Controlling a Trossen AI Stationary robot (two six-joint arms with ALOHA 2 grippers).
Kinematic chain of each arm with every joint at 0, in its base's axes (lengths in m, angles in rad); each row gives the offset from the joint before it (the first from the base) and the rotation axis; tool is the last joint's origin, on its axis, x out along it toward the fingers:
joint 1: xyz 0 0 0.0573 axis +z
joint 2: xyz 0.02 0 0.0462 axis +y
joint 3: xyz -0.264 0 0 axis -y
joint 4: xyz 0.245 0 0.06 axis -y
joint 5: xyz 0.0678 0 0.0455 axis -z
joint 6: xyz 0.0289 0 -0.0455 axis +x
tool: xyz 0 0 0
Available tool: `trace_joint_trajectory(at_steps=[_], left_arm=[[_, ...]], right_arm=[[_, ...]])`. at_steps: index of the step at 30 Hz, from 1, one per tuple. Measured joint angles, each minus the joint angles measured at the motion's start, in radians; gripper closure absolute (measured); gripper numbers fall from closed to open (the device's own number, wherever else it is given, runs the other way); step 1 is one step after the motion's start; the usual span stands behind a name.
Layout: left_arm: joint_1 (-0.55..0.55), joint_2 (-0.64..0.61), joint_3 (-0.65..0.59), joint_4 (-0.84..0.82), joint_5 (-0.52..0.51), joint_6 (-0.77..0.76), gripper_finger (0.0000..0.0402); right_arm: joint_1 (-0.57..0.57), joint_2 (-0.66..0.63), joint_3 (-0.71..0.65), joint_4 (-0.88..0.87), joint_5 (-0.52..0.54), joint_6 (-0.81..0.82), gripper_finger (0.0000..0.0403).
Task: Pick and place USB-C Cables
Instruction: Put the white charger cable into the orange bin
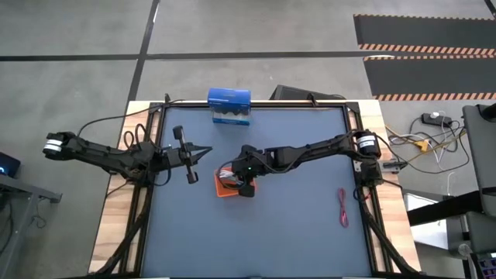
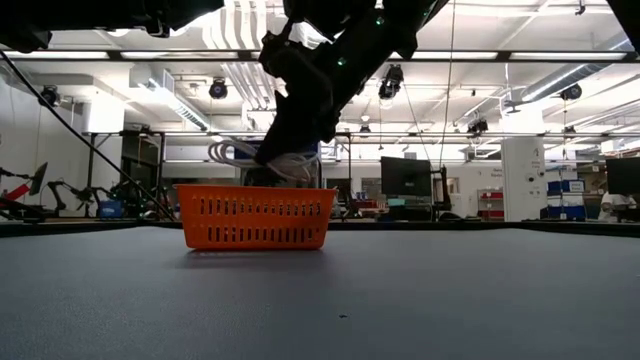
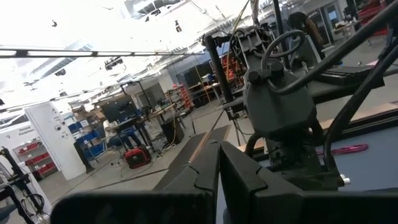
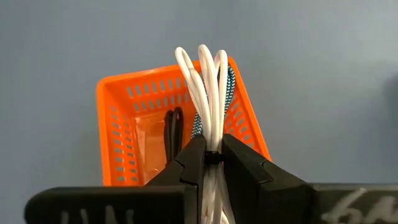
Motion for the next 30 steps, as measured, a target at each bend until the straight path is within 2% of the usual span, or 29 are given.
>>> trace_joint_trajectory(at_steps=[19, 23, 30], left_arm=[[0.0, 0.0, 0.0, 0.0, 0.0, 0.0, 0.0402], [0.0, 0.001, 0.0, 0.0, 0.0, 0.0, 0.0402], [0.0, 0.001, 0.0, 0.0, 0.0, 0.0, 0.0402]], right_arm=[[0.0, 0.0, -0.003, 0.0, 0.003, -0.01, 0.0365], [0.0, 0.0, -0.003, 0.0, 0.041, 0.006, 0.0364], [-0.002, 0.0, -0.003, 0.0, 0.05, 0.026, 0.0325]])
